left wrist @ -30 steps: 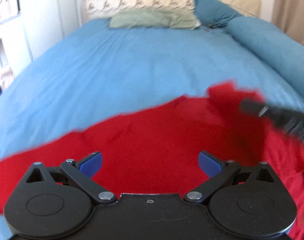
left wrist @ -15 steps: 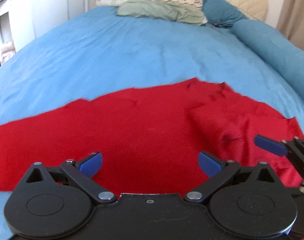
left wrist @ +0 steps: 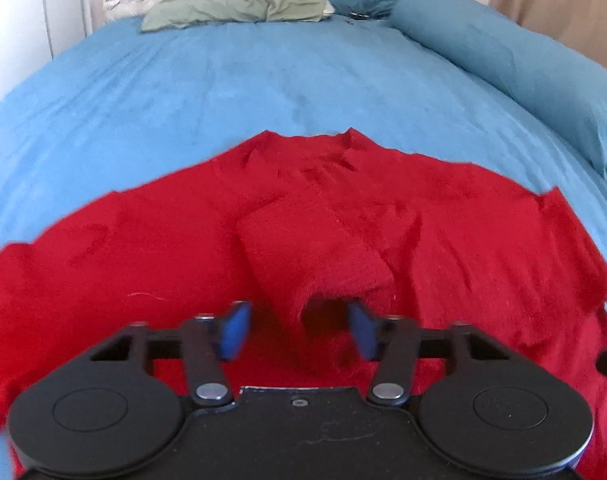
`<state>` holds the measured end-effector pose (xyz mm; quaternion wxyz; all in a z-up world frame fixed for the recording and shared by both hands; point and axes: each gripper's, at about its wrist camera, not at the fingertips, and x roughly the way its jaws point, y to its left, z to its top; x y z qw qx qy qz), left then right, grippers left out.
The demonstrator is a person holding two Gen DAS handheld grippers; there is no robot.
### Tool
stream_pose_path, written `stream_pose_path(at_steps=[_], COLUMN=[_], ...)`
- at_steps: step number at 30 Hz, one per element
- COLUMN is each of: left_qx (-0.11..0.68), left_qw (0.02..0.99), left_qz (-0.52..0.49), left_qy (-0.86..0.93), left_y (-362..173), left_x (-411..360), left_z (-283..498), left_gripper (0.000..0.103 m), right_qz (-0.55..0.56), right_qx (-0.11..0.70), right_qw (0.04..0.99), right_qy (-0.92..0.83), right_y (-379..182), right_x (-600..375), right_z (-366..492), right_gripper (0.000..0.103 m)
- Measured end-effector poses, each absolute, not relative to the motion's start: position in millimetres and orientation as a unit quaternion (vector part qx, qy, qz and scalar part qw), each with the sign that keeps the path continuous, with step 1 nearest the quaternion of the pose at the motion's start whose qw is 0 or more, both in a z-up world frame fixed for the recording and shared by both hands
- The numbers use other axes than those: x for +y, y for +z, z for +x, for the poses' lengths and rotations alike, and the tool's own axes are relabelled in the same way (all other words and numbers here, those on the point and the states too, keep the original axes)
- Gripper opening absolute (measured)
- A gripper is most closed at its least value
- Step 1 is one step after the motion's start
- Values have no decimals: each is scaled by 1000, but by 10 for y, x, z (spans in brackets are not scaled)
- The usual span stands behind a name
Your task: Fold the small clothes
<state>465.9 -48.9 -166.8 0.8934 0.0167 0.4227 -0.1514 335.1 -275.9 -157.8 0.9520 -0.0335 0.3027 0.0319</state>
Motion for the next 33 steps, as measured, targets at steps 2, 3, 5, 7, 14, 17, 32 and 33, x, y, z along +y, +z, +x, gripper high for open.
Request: stream_pose_path(at_steps=[2,3,5,7,14,17,32,33], left_qx=[422,422,420,418,408,400,338,325], left_qw=[895,894,894,896,882,888,919,925], left_qz=[-18,-39,-81,-94,-202,-184,-181,-178], left_qy=[-144,-142,-134,-122,-121,-135,-88,-84], left_y=[-1677,-1677,-1686,-1691,-1810,-1790,-1536,-1472], left_x=[-379,-314,-144,-54,355,298,405,447], left_z=[4695,4696,4668,4617,4457,4457,4620,4602], left_gripper=[16,14,14,14,18,39,4,4], right_qz=[-31,-31,-33,-34,-25,-27,35,37], right_qx=[303,303,297,298,306,315,347,350], right_qw=[952,952,954,954,951,948,928,927], right_qy=[23,15,-6,-17,-27,-37,-131,-131], right_y=[-1619,-1641,-1686,-1719,-1762,-1771,-1905,-1922], right_x=[-2846,-2873,-2896,-2892,-2855,-2860,-3208,-3217], right_z=[3312,3300,3277,3267,3302,3334,3659,3723], right_gripper=[96,96,96,96,96,97,99,99])
